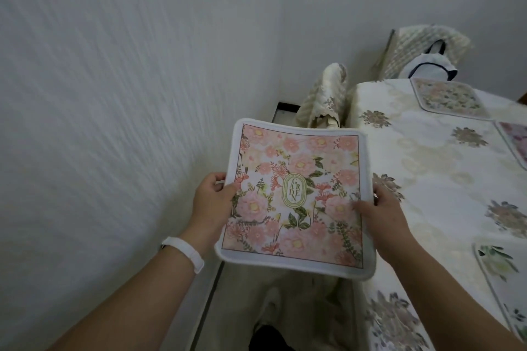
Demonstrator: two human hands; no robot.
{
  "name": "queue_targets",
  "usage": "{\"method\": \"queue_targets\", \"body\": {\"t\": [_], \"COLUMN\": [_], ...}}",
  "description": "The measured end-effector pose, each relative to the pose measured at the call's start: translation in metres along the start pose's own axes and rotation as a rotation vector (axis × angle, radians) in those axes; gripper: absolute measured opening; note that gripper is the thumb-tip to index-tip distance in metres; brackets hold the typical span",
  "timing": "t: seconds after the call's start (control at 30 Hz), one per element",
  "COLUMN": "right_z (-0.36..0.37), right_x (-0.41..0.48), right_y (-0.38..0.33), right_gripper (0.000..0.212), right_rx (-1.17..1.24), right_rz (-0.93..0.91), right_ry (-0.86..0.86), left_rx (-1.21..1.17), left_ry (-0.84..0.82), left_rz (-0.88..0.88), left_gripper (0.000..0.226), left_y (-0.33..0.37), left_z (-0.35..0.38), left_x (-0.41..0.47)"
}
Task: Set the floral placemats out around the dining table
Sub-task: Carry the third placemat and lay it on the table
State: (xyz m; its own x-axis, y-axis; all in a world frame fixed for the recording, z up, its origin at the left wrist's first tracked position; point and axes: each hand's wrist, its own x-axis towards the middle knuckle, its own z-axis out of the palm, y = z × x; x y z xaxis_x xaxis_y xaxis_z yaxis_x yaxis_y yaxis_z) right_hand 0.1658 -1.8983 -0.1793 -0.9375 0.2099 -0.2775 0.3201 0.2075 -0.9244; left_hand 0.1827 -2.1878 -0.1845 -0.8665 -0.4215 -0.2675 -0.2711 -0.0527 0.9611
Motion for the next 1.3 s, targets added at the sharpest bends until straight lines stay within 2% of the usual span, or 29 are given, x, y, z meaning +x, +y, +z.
{"method": "queue_targets", "body": {"t": [0.33,0.63,0.97,1.2,1.3], "right_z": [-0.016,-0.064,-0.117,-0.109,-0.095], "right_x": [0.149,0.183,0.181,0.210,0.222], "right_y": [-0.014,-0.024,0.008,0.016,0.008], "right_gripper": [0.020,0.020,0.017,0.017,0.018], "right_rx": [0.116,0.153,0.309,0.404,0.425], "right_rz": [0.103,0.115,0.256,0.329,0.380], "right_ry": [0.127,0.281,0.626,0.869,0.964], "left_rx": [0.149,0.244,0.390,0.539,0.578], "left_ry": [-0.121,-0.292,-0.659,-0.896,-0.979], "left_rz": [-0.068,-0.054,0.002,0.032,0.029], "left_gripper": [0.014,0.020,0.015,0.013,0.021], "left_y": [0.050,0.080,0.083,0.073,0.072], "left_z": [0.113,0.206,0.345,0.438,0.466], "left_x": [0.146,0.192,0.219,0.265,0.288]}}
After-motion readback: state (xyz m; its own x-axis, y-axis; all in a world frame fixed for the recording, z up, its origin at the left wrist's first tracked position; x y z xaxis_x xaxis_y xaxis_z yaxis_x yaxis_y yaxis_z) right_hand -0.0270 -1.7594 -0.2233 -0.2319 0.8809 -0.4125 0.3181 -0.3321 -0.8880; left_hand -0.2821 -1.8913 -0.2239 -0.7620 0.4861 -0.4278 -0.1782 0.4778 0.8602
